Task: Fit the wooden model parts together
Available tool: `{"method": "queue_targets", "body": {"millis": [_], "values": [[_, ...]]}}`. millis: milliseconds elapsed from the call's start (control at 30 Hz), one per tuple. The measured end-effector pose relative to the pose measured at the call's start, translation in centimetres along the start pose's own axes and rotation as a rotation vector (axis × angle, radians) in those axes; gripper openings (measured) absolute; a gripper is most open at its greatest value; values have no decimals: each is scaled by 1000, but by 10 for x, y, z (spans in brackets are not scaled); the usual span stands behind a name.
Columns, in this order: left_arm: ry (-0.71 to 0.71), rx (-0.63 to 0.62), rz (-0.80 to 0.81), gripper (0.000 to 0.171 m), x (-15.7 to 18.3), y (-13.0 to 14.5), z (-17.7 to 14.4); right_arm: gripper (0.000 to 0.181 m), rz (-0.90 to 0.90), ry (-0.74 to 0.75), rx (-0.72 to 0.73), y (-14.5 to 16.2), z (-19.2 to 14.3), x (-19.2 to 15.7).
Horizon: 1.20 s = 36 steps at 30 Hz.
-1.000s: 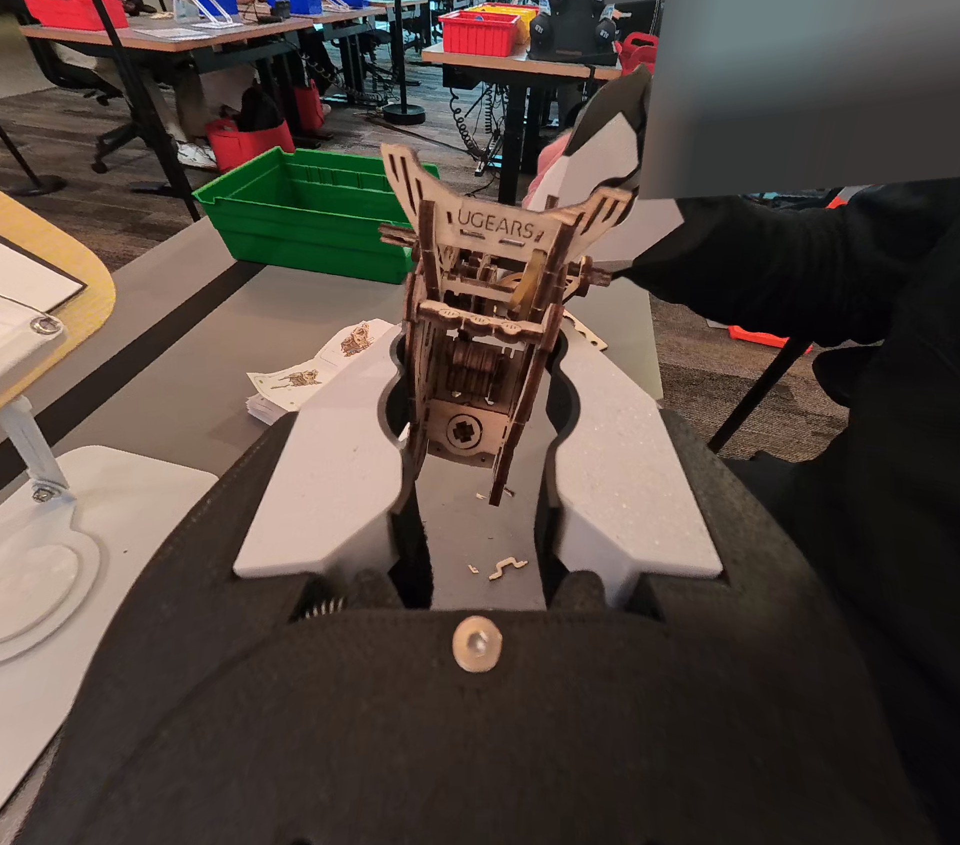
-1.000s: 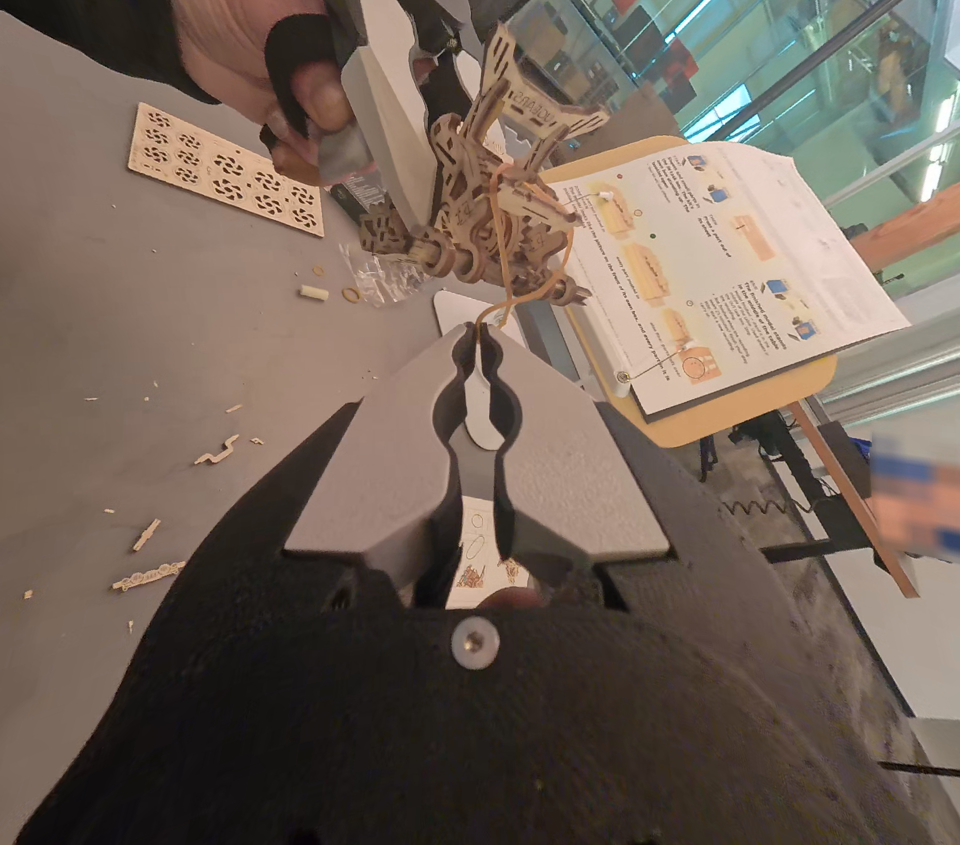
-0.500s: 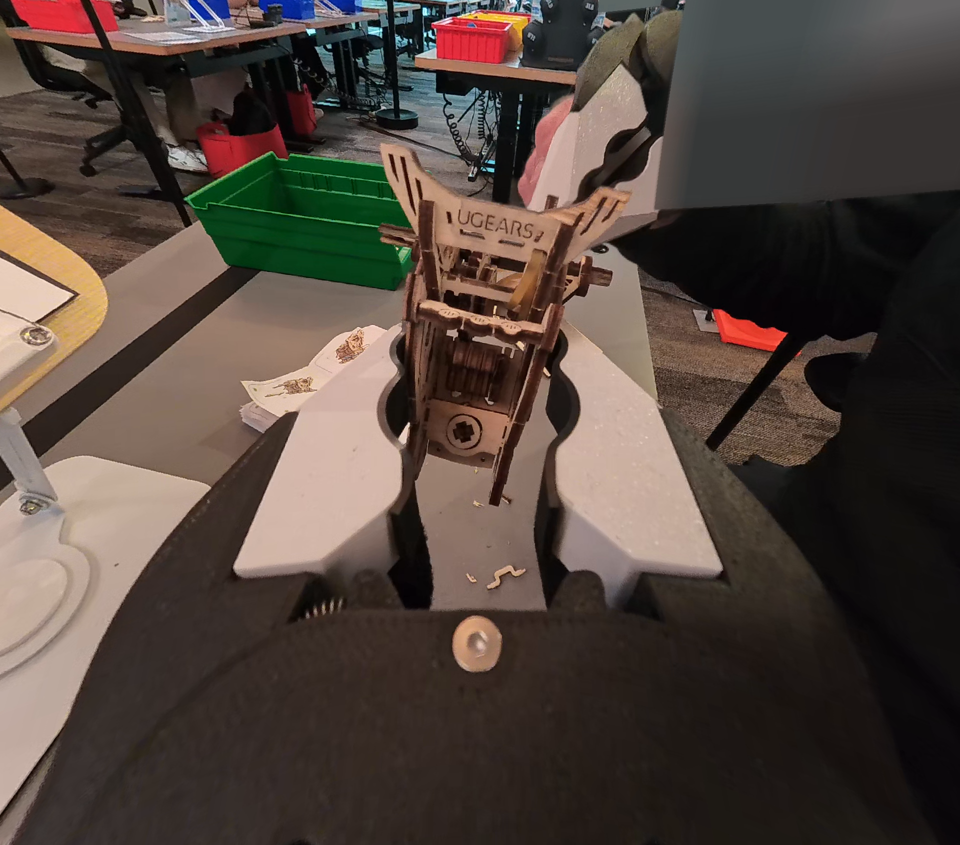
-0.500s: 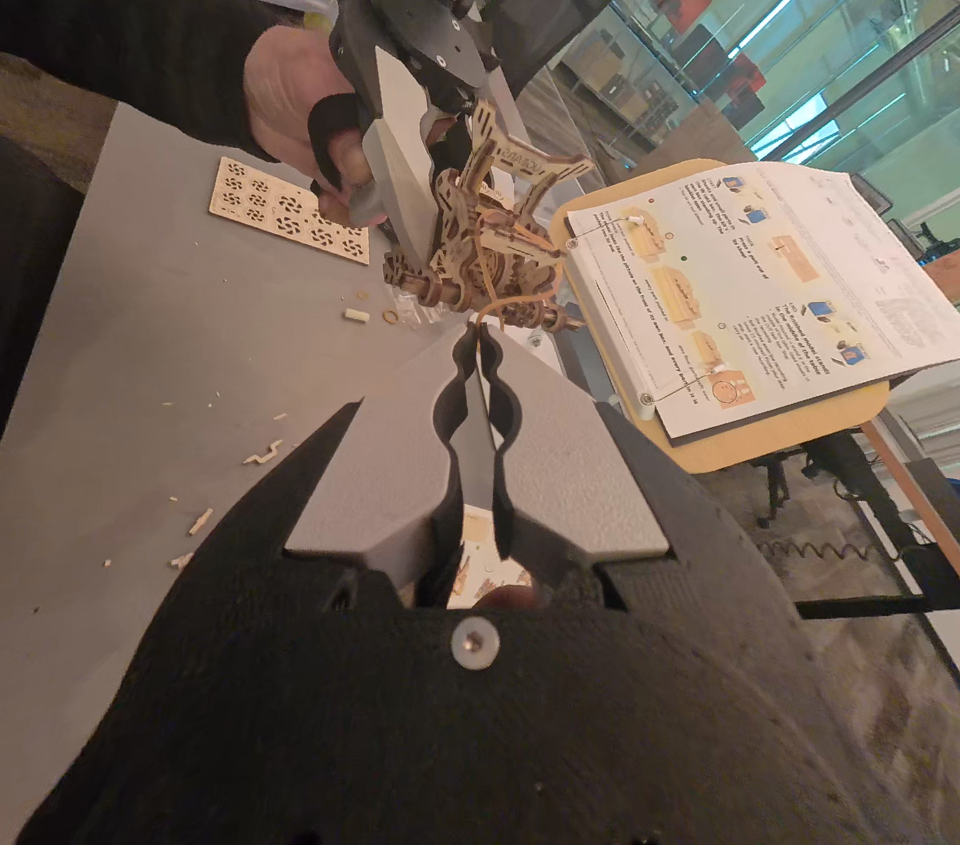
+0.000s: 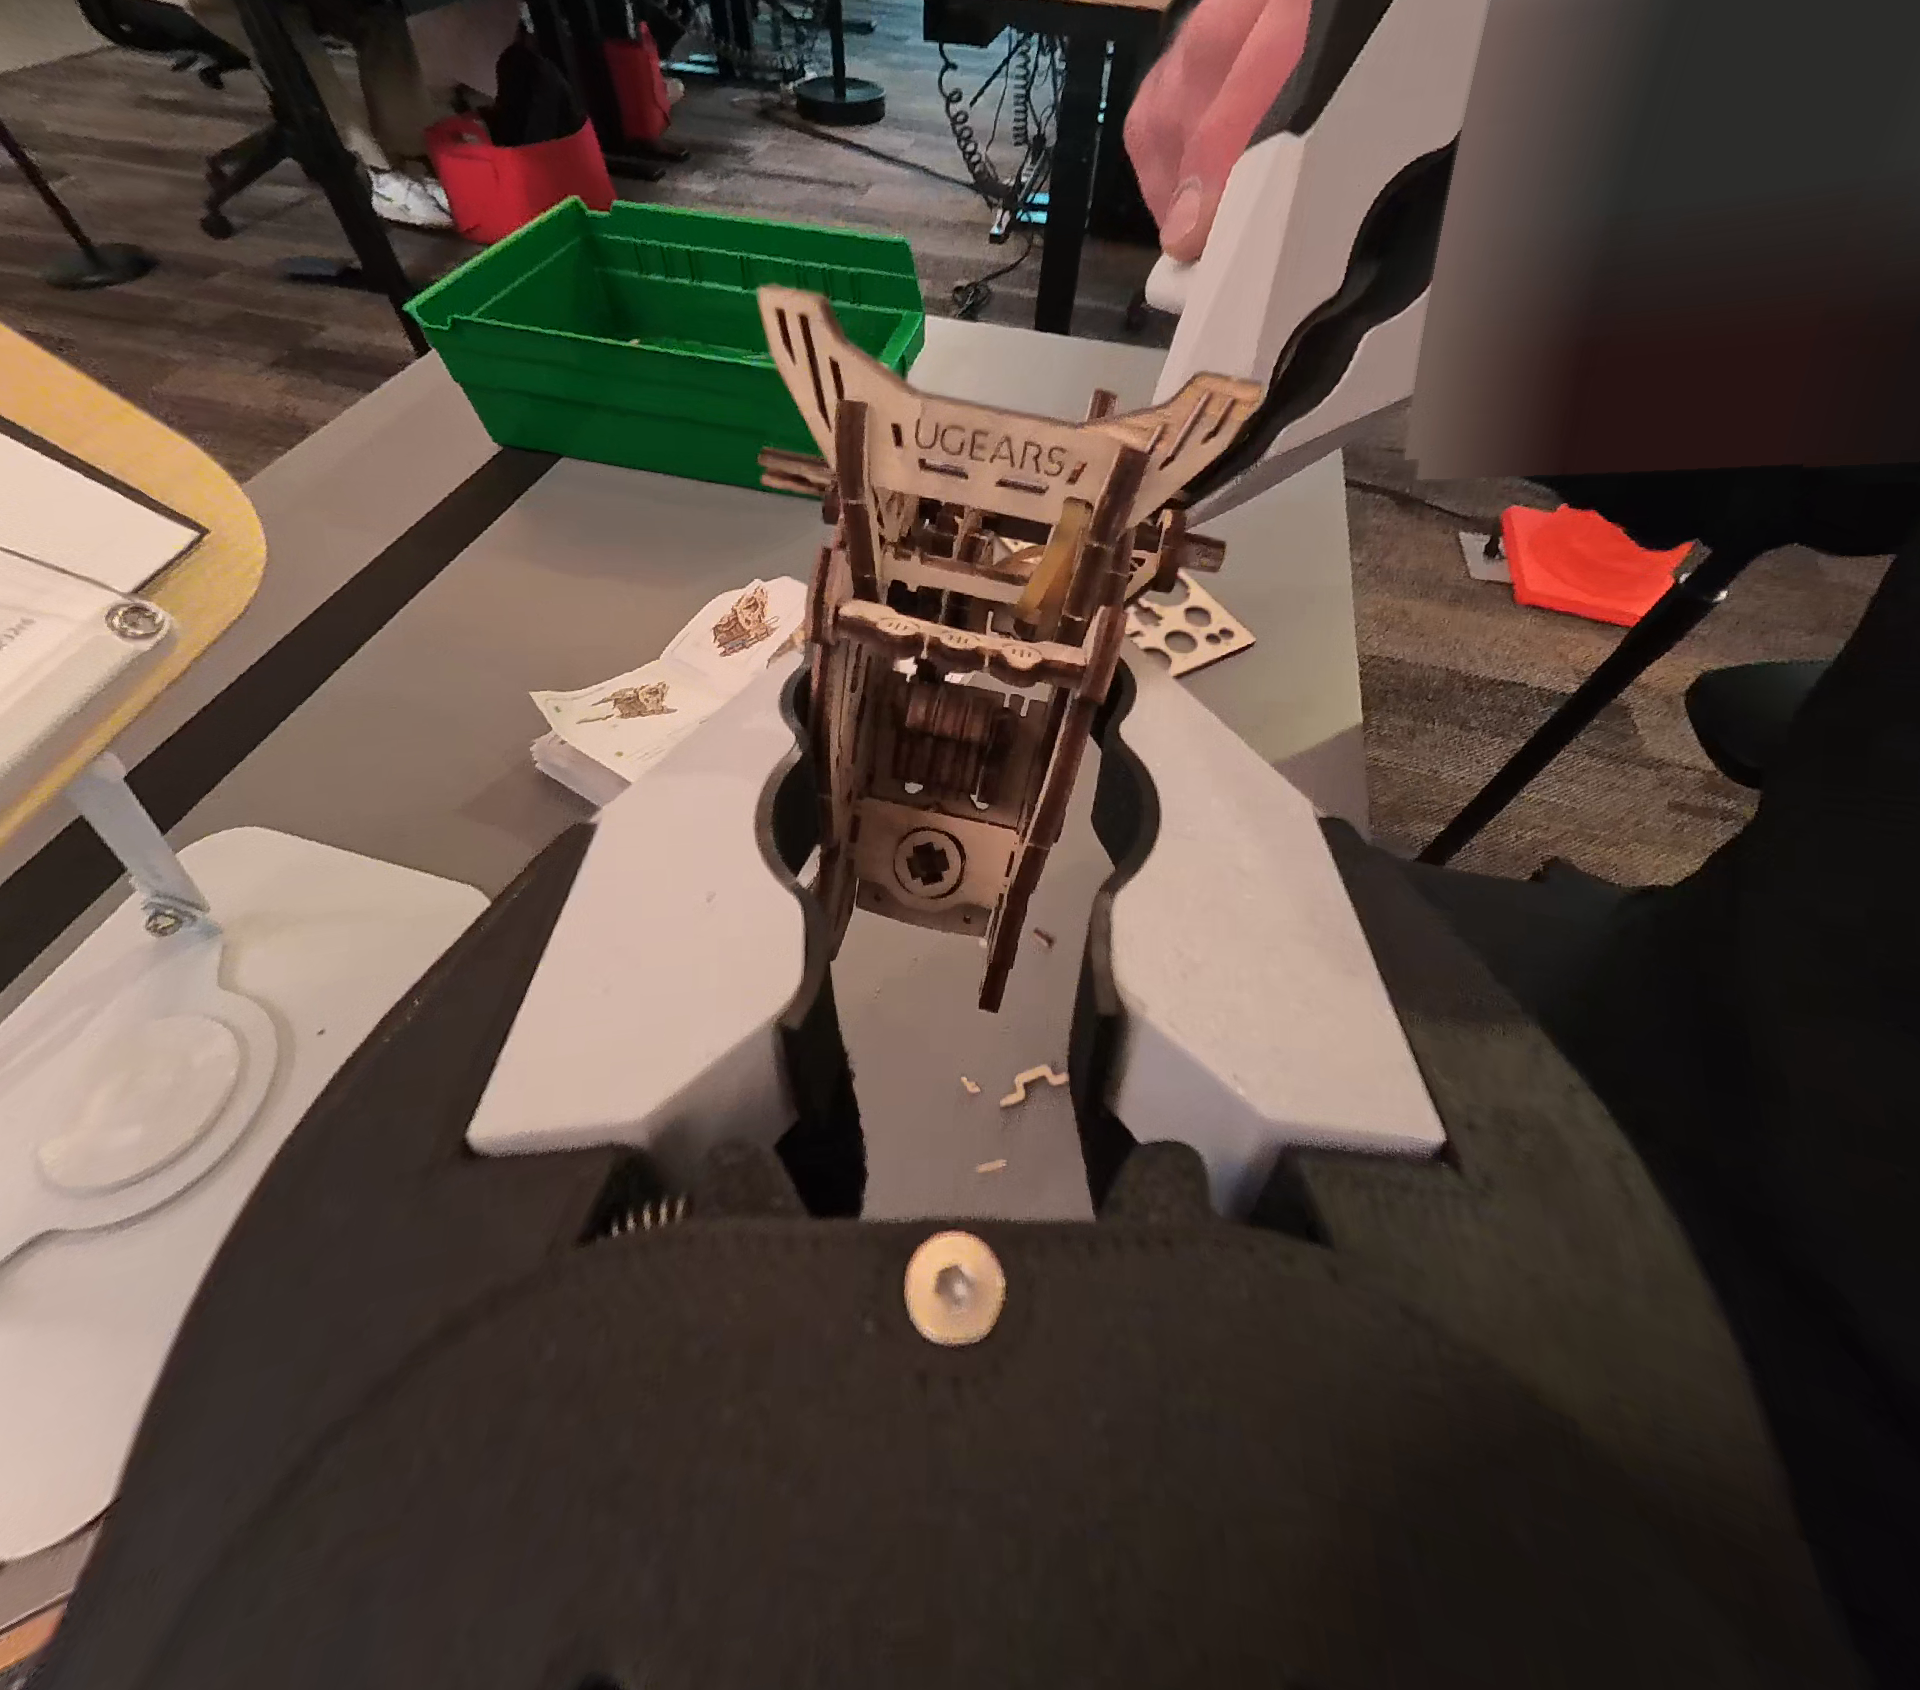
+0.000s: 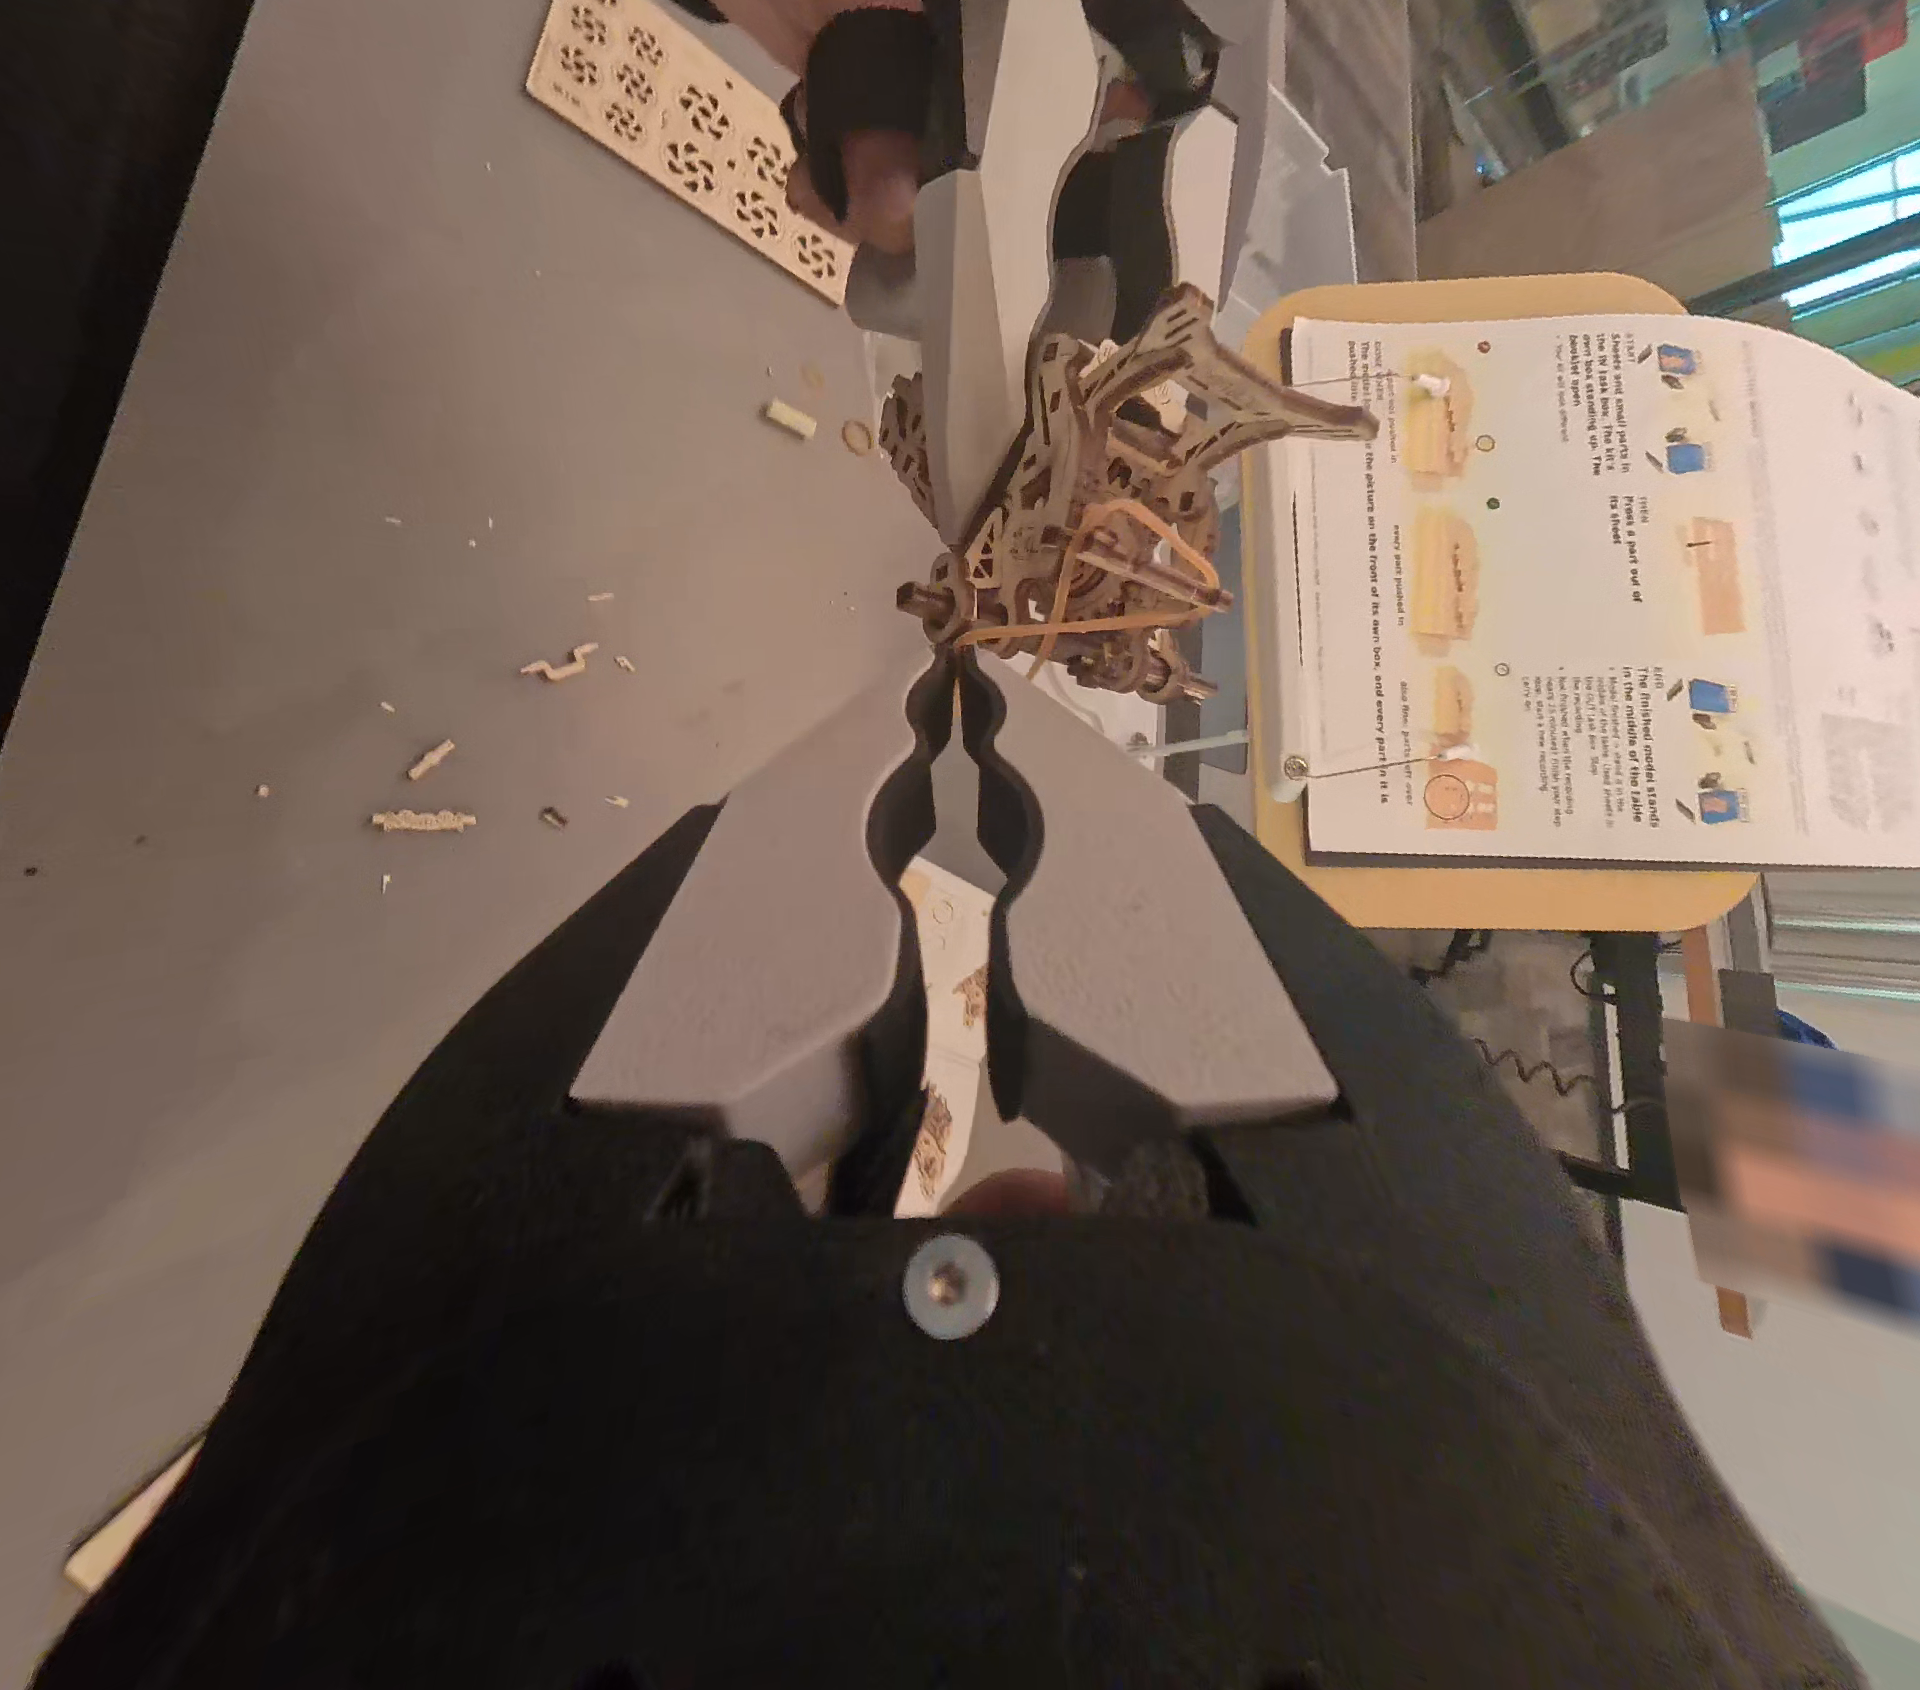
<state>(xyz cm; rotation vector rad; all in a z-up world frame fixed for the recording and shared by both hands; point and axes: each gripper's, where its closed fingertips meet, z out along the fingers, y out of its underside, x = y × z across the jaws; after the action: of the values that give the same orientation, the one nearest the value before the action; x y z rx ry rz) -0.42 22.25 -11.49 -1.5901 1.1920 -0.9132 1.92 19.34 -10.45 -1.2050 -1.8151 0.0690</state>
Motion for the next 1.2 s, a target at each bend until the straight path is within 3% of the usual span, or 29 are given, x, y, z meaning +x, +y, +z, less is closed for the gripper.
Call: {"method": "queue_targets", "body": {"millis": [567,1200], "values": [[-138,-209,180,48,-3,7,12,0,-12,-110,-9,-6,-6,-5],[-139,-283,231,48,4,6,21,0,139,-91,102,-2,-13,14]]}}
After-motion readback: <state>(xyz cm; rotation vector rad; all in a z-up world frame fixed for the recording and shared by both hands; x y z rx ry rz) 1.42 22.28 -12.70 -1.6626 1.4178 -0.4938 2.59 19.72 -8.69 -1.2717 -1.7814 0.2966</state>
